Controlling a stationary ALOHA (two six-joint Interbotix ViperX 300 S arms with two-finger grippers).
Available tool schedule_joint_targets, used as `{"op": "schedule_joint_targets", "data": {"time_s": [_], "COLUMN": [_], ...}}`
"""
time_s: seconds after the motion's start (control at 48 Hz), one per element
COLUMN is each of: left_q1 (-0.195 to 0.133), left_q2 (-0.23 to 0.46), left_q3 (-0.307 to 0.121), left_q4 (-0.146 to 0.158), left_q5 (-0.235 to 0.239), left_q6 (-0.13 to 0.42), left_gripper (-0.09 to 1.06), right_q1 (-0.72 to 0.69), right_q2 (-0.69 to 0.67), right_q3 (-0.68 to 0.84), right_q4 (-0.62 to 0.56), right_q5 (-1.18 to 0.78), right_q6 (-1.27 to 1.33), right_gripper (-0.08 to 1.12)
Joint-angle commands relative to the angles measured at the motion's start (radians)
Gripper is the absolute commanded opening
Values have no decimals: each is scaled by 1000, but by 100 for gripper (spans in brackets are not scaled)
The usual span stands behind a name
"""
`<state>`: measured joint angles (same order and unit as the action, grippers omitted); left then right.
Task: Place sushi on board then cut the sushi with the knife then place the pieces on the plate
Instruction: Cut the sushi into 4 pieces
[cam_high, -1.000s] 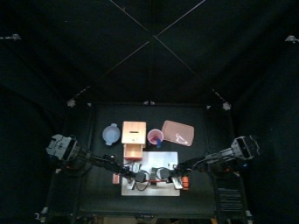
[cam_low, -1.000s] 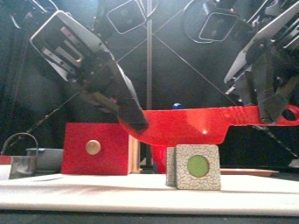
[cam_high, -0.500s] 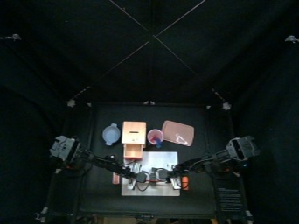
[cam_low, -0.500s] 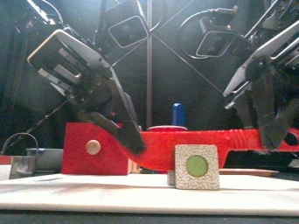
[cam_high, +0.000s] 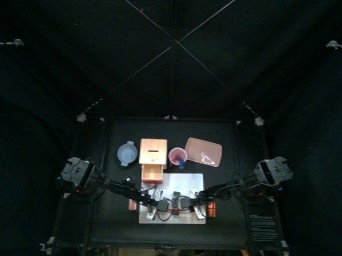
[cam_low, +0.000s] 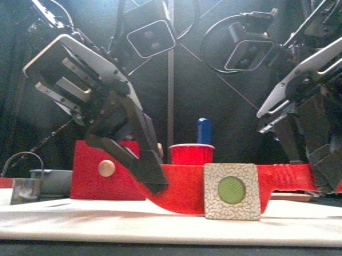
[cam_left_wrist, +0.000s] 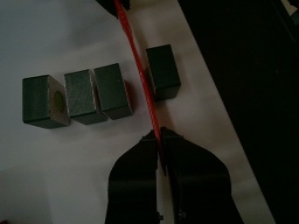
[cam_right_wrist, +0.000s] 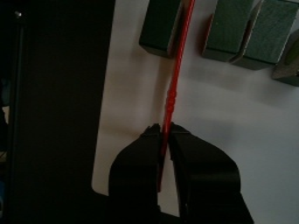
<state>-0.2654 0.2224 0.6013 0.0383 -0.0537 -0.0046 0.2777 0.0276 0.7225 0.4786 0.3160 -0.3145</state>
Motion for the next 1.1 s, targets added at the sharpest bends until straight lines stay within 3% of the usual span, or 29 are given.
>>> {"op": "schedule_joint_targets", "data": {"time_s": [0.021,0.188,0.396,0.542,0.75,1.104], "left_q1": [12,25,43,75,97,91], "left_q2": [-49,-80,-137,-152,-153,-153], "left_q3": [-17,-20,-17,-6,0,12], "left_q4": [5,20,74,109,123,118], "left_q5": [6,32,57,74,77,77], "left_q6": [5,6,6,6,6,5], "left_gripper": [35,35,35,35,35,35], "right_q1": [-2,-11,-48,-81,-106,-103], "right_q2": [-57,-94,-164,-183,-183,-170], "right_q3": [-29,-34,-41,-38,-44,-48], "right_q4": [-11,-51,-95,-133,-178,-149], "right_q5": [-3,18,67,81,104,106], "right_q6": [-8,-6,-6,-8,-9,-6], "right_gripper": [37,37,37,37,37,38]}}
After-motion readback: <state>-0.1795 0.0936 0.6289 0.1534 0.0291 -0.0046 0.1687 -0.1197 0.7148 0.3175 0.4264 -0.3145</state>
